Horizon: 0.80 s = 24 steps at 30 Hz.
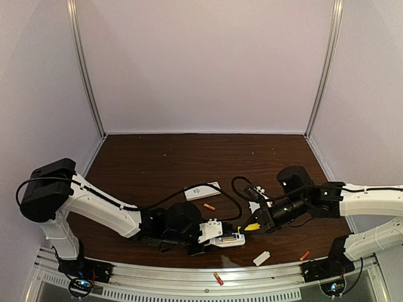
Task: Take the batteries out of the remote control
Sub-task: Remove the battery from the remote control without the battery cover.
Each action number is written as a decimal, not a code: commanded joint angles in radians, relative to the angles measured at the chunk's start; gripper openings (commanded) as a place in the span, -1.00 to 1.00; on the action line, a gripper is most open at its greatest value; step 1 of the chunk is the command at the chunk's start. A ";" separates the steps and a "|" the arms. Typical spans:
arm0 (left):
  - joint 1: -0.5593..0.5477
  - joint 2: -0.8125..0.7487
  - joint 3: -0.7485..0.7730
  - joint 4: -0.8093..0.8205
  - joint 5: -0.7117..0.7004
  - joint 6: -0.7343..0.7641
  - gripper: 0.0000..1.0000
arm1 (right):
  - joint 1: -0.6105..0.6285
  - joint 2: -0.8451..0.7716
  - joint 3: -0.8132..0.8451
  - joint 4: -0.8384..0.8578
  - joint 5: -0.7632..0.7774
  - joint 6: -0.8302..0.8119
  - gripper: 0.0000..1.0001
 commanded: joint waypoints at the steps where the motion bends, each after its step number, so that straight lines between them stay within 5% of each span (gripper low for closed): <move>1: 0.001 -0.050 -0.009 0.012 -0.013 0.011 -1.00 | -0.004 -0.014 0.045 -0.086 0.059 -0.044 -1.00; 24: 0.000 -0.220 -0.038 -0.107 -0.099 0.042 -1.00 | -0.005 -0.097 0.210 -0.338 0.179 -0.104 -1.00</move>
